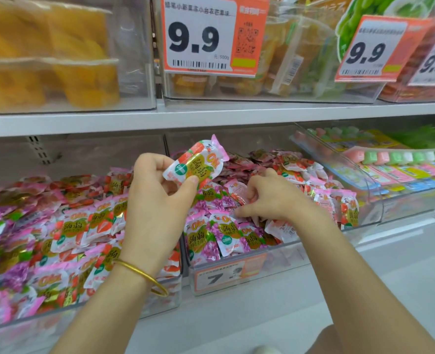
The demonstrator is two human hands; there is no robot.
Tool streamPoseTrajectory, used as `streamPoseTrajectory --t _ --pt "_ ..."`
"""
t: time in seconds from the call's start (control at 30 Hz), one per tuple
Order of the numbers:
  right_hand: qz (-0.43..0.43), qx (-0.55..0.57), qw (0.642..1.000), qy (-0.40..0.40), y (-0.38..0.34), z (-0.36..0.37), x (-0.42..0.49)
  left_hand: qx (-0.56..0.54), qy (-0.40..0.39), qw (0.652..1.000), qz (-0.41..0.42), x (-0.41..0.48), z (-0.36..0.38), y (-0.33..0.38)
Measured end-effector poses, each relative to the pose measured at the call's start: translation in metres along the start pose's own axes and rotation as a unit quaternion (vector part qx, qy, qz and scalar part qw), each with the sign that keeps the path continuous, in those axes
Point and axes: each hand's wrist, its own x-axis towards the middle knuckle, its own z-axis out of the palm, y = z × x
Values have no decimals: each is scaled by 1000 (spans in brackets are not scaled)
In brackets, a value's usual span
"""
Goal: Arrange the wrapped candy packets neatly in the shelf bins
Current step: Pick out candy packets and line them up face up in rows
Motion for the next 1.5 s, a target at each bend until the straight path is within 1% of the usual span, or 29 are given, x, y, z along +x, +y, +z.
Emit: streamPoseTrajectory --t 0.1,0.17,0.27,0.33,0.4,0.43,0.47,0.53,0.63,0.7,0.77,0.83,0.9,0.97,1.2,1.27,1.33,1.37,1.4,1.43,1.47,1.5 --pt "-1 -8 999 37 -2 7 1 -3 -2 1000 5 -1 -1 0" --pt "-1 49 996 72 -1 8 1 -1 -3 1000 8 0 -1 0" --pt "10 163 977 140 5 0 -4 -6 -19 1000 17 1 -1 0" --pt "15 255 957 137 10 -5 -12 18 -31 999 31 2 -2 0" --pt "15 359 928 97 13 -10 -21 39 -35 998 40 1 -2 3" --pt "18 391 917 81 15 -11 -25 38 -34 998 40 0 -1 4" --pt "18 394 916 75 17 -12 -28 34 -34 998 39 -1 0 5" --pt "4 341 936 83 22 -13 -31 17 -40 998 35 -2 2 7" --pt "-40 203 976 72 23 -6 -32 2 -61 998 30 -3 4 5" --pt "-69 93 993 35 22 1 -30 8 -69 997 26 -4 5 4" --pt "-94 36 995 -12 19 4 -29 9 -74 997 23 -4 5 3" --pt "-109 26 992 -51 16 1 -31 3 -80 997 20 -4 5 4" --pt "-105 21 991 -86 16 -2 -34 -9 -90 996 13 -3 4 5" --pt "-98 15 990 -98 15 -3 -35 -19 -101 995 6 -3 3 6" --pt "-81 71 994 -6 14 -3 -32 -48 -129 990 -36 -3 1 6" --pt "-74 71 995 15 17 -5 -33 -58 -134 989 -37 -3 0 6" --pt "-69 96 991 60 20 -10 -35 -74 -134 988 -35 -3 -1 7" --pt "-61 153 983 86 20 -14 -37 -87 -133 987 -36 -3 -1 6" --pt "-55 244 962 106 18 -17 -39 -102 -131 985 -40 -3 -2 6" --pt "-57 355 926 116 15 -21 -42 -119 -128 984 -47 -3 -2 7" --pt "-70 466 875 109 11 -24 -45 -139 -125 981 -58 -3 -2 7" --pt "-88 556 822 86 4 -27 -49 -156 -123 978 -67 -4 -3 7"
